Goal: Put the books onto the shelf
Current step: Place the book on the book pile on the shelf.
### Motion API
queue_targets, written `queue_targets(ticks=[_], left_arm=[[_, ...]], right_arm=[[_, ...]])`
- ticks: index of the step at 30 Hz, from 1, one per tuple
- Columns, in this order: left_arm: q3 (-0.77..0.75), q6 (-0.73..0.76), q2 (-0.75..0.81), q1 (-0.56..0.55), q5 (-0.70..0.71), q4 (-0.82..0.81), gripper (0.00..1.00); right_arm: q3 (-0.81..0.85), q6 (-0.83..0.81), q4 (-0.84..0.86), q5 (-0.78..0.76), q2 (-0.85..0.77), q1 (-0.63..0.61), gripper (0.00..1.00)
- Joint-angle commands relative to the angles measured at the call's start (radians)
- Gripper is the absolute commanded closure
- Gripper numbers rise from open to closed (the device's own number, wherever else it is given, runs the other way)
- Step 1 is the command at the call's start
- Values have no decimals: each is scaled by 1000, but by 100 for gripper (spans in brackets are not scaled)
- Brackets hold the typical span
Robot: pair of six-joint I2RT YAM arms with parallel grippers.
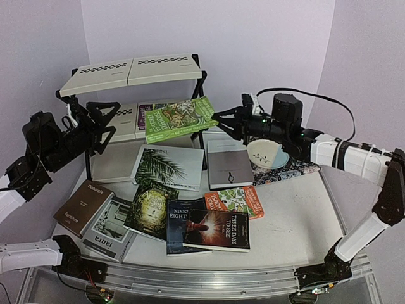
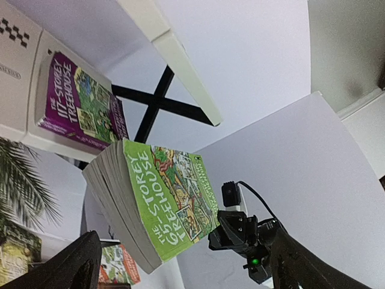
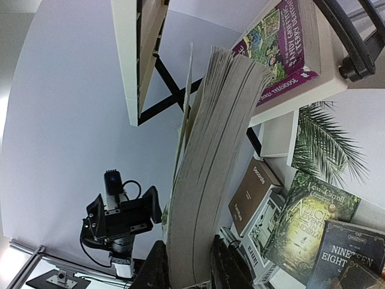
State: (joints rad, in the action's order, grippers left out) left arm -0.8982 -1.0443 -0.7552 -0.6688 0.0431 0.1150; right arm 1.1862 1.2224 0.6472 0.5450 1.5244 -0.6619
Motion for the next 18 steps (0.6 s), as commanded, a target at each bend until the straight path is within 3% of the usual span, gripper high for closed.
queue_targets(ticks=[1,8,18], left_arm=[[-96,198,-10,5,104,171,2],[-171,382,-84,5,143,254,2],[-244,473,-140,8,168,294,1]], right_arm=[[104,-15,249,-15,37,-16,100],[163,-35,279,-49,132,-21,100],[261,-14,327,-64,248,-21,100]])
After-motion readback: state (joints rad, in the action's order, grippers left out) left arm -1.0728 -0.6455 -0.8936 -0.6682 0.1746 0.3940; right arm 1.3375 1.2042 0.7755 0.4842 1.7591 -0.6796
